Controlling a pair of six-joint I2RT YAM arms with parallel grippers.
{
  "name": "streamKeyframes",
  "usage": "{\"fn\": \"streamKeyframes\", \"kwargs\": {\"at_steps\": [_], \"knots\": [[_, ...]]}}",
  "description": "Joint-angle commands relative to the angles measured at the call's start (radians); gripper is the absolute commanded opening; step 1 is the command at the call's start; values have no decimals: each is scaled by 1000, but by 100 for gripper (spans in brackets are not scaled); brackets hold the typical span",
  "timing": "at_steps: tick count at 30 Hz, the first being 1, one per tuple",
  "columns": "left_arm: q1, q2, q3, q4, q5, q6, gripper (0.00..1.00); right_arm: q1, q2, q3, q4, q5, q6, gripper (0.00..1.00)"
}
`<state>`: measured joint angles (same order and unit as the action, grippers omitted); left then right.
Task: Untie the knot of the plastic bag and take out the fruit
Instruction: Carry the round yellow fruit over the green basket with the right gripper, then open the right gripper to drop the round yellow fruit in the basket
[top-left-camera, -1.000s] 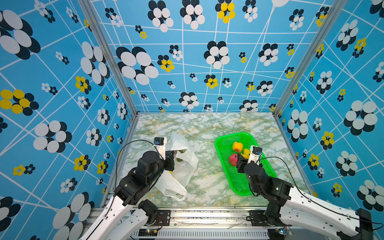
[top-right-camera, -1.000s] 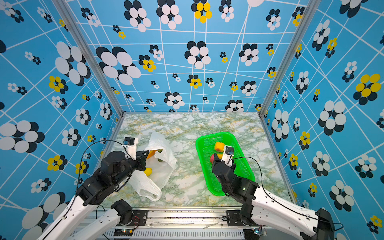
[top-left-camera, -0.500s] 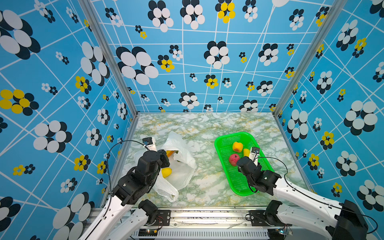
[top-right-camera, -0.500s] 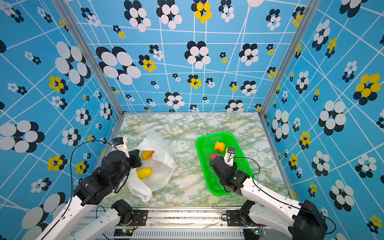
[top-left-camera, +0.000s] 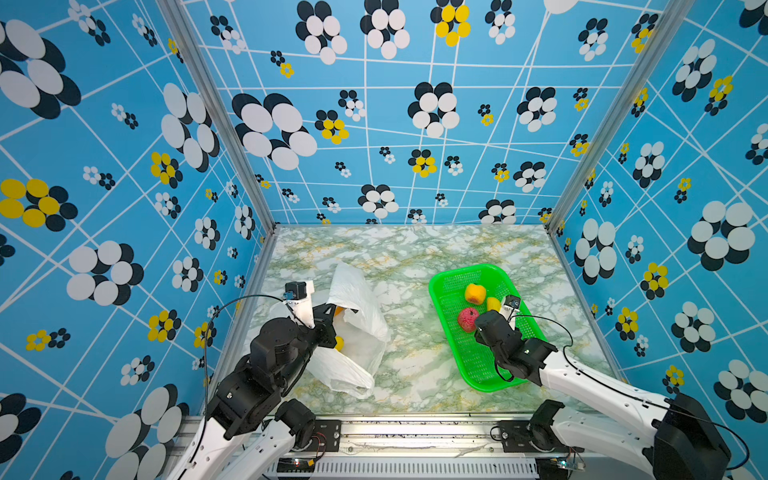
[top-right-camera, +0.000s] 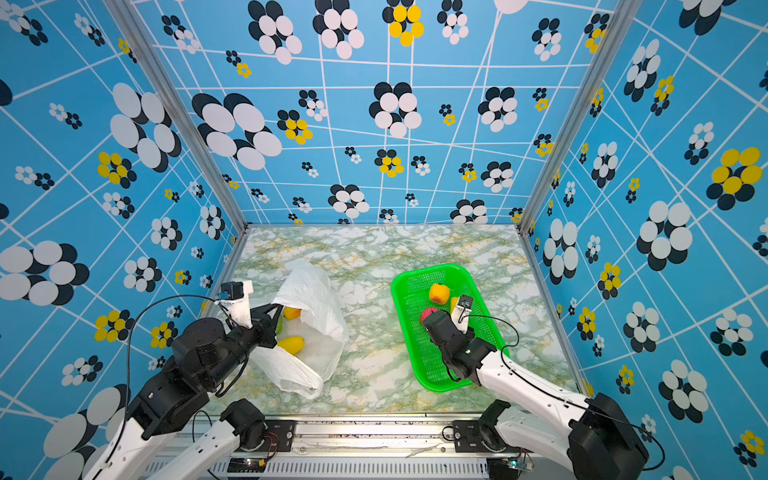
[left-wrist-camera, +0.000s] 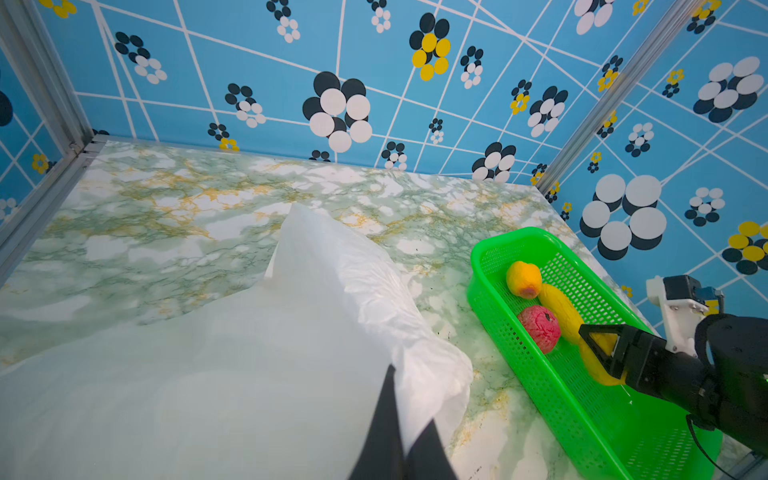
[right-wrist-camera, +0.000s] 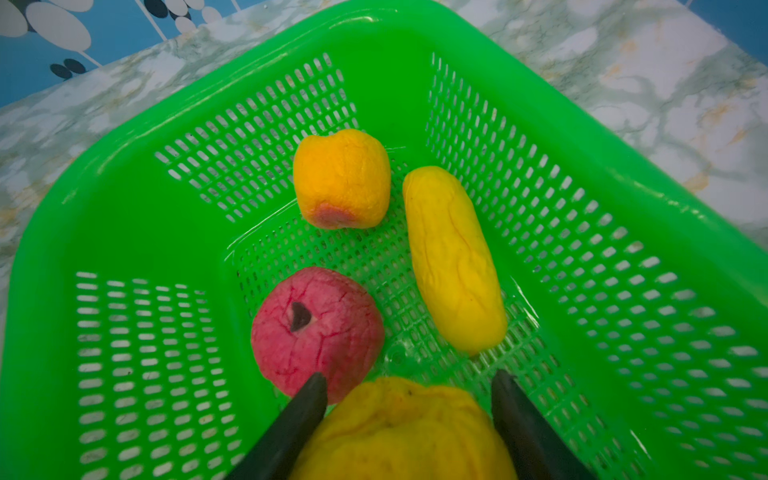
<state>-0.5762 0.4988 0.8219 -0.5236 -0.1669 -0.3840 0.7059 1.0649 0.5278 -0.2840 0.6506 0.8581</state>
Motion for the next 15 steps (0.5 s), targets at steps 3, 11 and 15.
{"fn": "streamKeyframes", "kwargs": {"at_steps": [3,11,15], "knots": [[3,31,29,4,57,46,0,-5,7,11,-15,0,4,86],[3,29,20,13,83,60,0,28,-123,20,-46,8,-48,86],[5,32,27,7,67,64,0,178,-230,3,87,51,-195,71]]}}
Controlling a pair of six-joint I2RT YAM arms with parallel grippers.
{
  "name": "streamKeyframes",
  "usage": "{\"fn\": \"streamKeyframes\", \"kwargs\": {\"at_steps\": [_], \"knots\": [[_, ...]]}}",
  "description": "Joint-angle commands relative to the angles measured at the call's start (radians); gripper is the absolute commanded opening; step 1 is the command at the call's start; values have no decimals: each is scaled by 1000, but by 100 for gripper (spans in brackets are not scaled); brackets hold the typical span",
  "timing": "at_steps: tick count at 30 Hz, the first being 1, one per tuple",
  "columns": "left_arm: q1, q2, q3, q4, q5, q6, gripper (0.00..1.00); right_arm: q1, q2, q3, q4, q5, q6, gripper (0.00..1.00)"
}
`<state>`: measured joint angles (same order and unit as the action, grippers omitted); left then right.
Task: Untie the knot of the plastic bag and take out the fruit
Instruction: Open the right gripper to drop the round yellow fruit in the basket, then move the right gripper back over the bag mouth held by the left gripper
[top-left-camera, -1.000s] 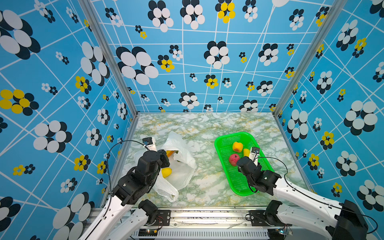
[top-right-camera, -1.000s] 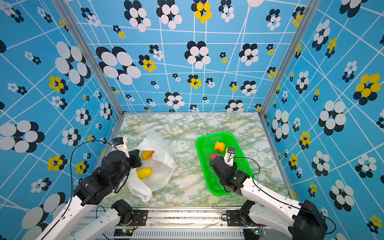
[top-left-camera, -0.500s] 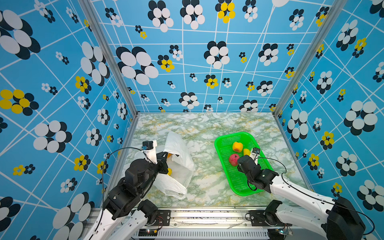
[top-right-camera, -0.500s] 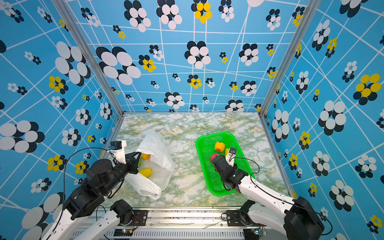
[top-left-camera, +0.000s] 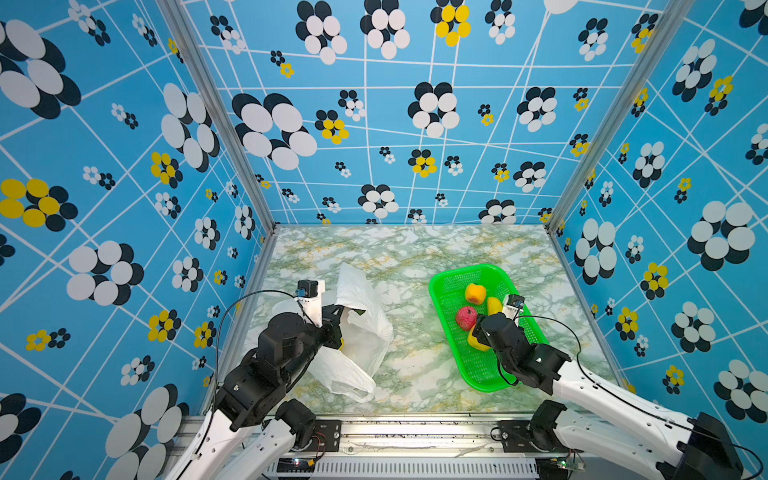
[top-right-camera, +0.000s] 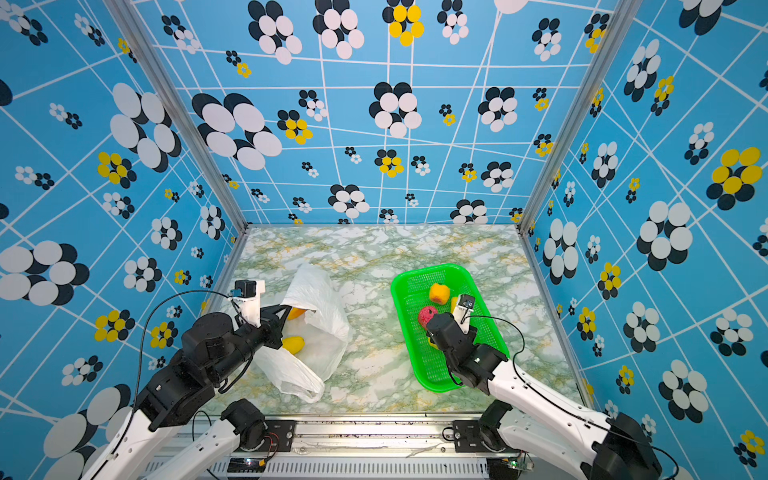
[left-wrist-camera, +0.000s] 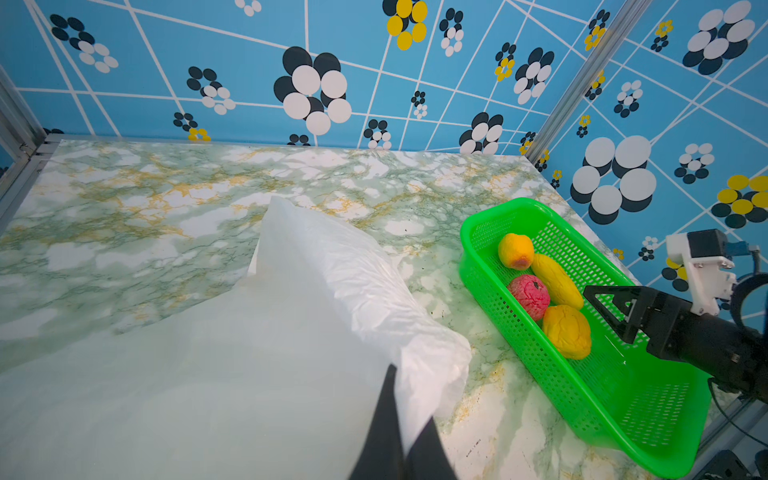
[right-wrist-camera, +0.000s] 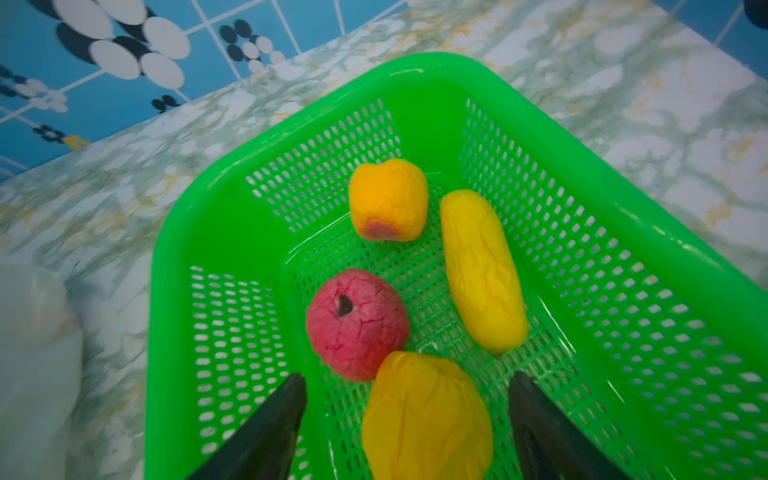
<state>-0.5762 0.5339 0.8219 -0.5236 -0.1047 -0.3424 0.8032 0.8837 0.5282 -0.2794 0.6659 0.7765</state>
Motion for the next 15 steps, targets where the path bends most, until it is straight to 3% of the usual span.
{"fn": "streamKeyframes", "kwargs": {"at_steps": [1,6,9,15], "knots": [[4,-4,28,5,1,22,0,122,-58,5,122,34,-155,68],[5,-8,23,11,0,24,0,363,31,47,338,14,-372,48],[4,-6,26,6,0,24,0,491,159,86,458,5,-465,44],[6,0,28,5,-10,23,0,621,486,217,607,-141,-499,37]]}}
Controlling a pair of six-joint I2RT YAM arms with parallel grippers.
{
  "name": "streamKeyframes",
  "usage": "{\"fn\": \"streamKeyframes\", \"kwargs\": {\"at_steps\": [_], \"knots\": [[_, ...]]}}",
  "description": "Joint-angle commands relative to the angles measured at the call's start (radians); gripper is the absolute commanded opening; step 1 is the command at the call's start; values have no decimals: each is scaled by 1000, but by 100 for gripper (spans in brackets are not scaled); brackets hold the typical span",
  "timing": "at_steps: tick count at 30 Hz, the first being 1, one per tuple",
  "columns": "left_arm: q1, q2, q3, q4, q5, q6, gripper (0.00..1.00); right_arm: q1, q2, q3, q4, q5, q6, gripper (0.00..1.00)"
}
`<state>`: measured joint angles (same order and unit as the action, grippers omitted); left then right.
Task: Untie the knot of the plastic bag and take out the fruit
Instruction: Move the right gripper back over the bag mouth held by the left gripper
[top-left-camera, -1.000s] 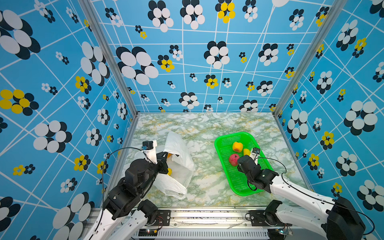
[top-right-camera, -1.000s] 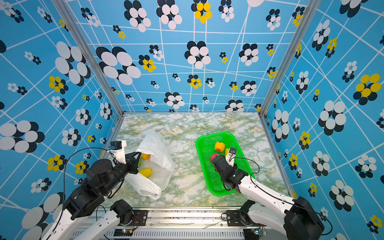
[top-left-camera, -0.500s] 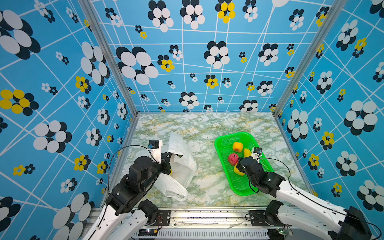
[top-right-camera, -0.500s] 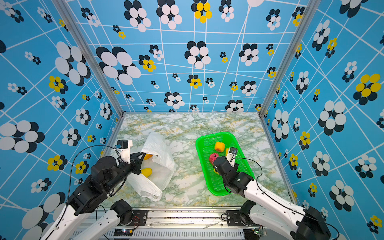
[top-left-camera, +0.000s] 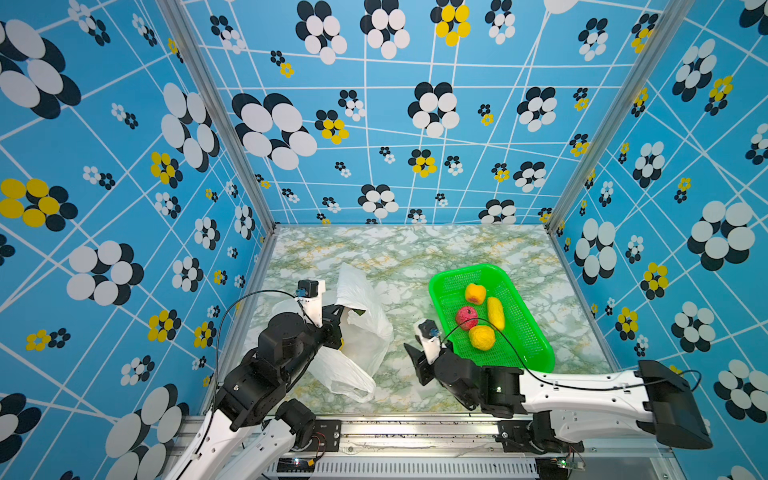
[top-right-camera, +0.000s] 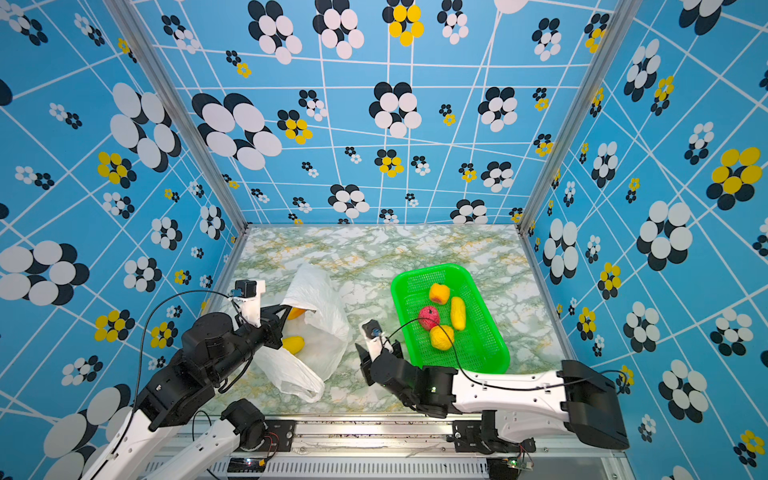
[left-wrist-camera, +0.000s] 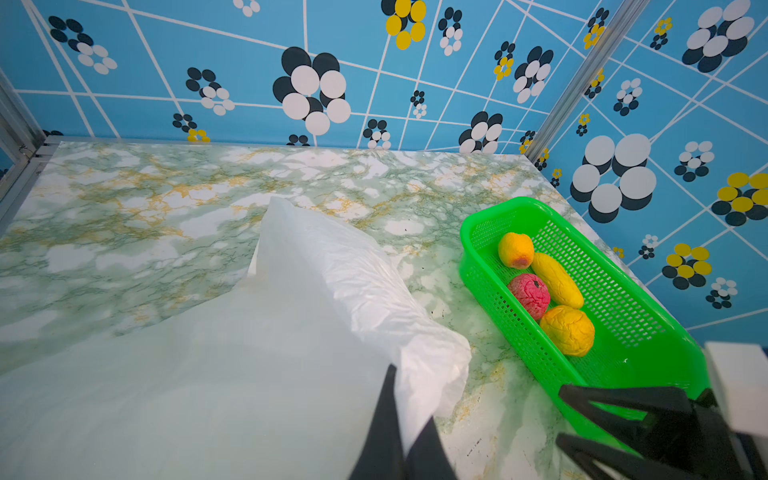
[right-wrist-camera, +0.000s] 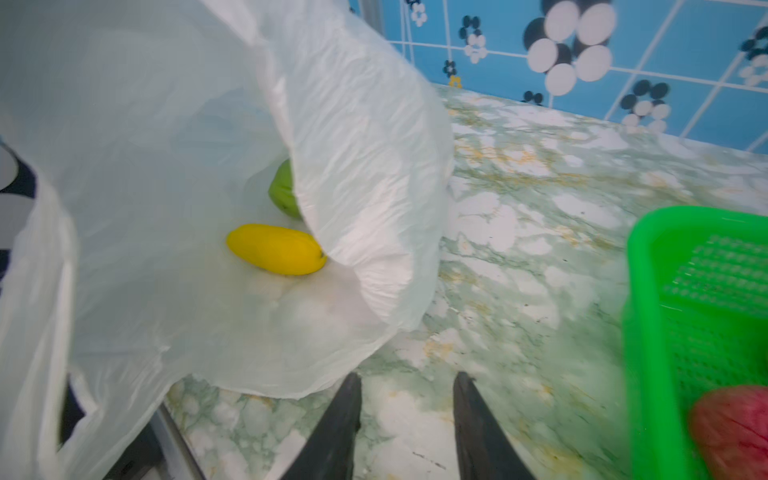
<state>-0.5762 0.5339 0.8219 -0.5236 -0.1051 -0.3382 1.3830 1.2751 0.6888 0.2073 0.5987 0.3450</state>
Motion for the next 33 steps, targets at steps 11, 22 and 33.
{"fn": "streamKeyframes", "kwargs": {"at_steps": [11,22,33], "knots": [[7,-19,22,-9,-19,6,0,96,448,203,247,-92,-22,32],[7,-10,20,-9,-2,1,0,31,725,446,140,-84,89,36],[7,-14,31,-13,9,3,0,-37,928,698,49,-193,45,78]]}}
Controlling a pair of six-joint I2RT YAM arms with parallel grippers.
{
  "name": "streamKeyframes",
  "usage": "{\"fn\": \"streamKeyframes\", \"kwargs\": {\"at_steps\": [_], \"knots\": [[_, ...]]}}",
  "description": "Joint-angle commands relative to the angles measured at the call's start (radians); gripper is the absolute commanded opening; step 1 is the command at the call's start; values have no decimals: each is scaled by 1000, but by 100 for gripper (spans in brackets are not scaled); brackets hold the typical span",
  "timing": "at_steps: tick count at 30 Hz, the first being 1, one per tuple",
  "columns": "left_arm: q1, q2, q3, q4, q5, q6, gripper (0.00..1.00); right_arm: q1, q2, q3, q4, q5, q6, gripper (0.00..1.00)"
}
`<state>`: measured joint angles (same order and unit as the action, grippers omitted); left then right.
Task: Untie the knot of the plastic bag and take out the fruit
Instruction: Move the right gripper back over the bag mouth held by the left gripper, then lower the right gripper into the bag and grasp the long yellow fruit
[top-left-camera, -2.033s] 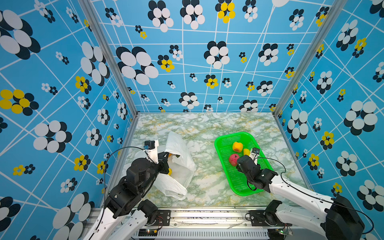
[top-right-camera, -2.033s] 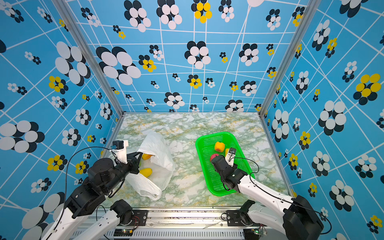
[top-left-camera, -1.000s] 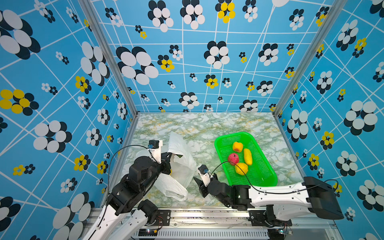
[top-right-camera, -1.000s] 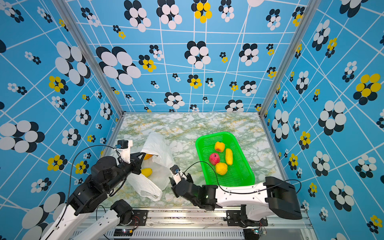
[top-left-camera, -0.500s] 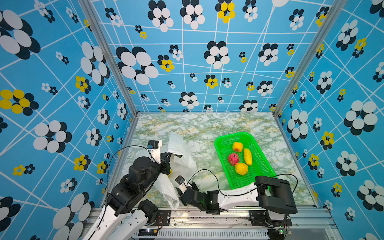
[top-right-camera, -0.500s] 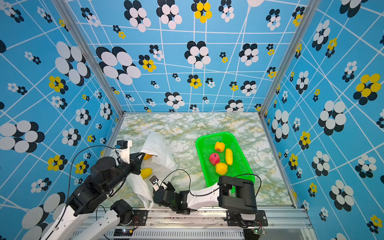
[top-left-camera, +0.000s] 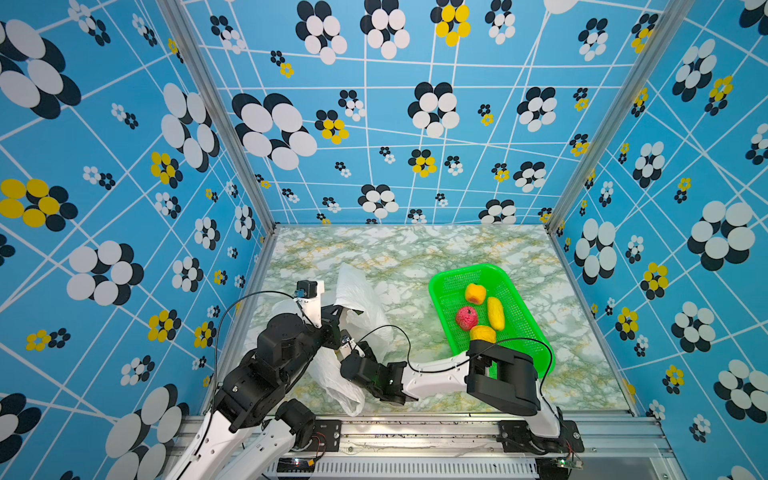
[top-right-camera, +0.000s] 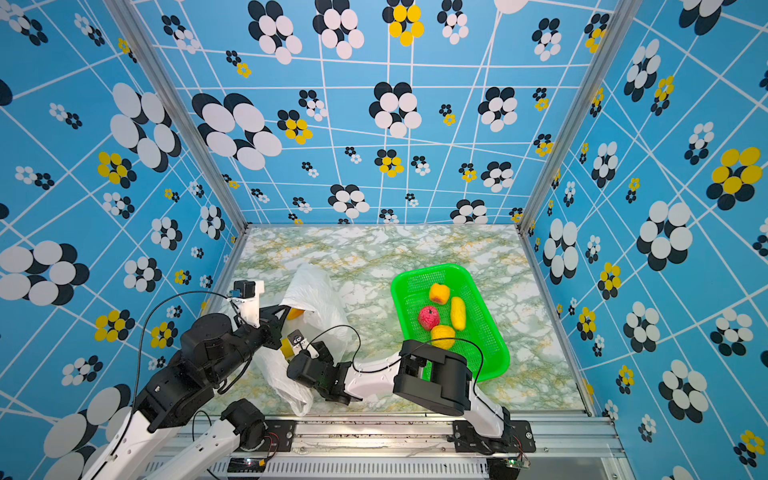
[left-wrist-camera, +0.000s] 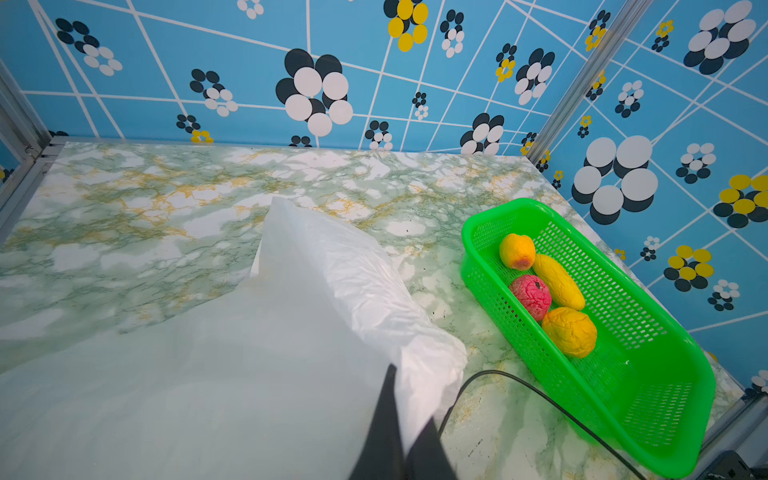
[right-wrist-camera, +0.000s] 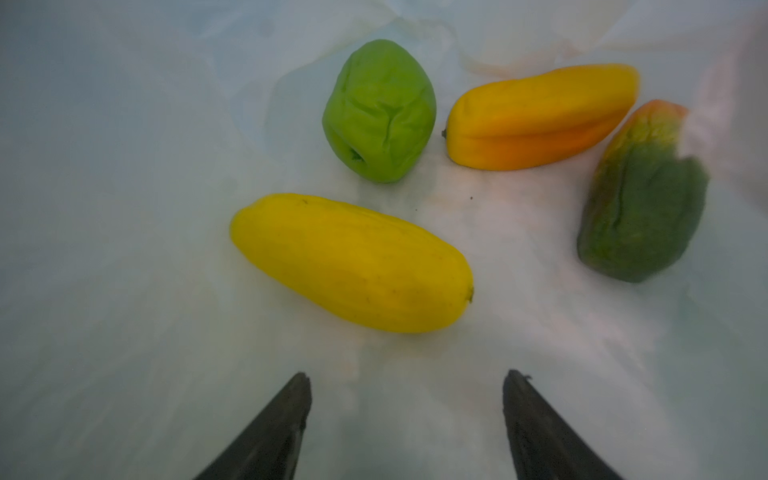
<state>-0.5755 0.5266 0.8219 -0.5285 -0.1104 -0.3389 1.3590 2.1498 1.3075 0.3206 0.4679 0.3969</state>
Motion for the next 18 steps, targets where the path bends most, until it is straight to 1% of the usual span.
{"fn": "streamKeyframes", "kwargs": {"at_steps": [1,5,9,12,15,18], "knots": [[6,-7,30,-8,15,3,0,-21,83,123,-103,-64,1,80],[6,-10,23,-6,17,4,0,-57,185,279,-241,-46,26,87],[6,-8,26,-10,21,4,0,-69,285,468,-390,-17,9,90],[8,-4,30,-10,19,5,0,-73,326,543,-440,-21,-12,91],[7,-1,29,-7,21,5,0,-77,352,588,-463,-20,-34,90],[6,-1,26,-6,20,6,0,-84,363,600,-471,-18,-44,83]]}}
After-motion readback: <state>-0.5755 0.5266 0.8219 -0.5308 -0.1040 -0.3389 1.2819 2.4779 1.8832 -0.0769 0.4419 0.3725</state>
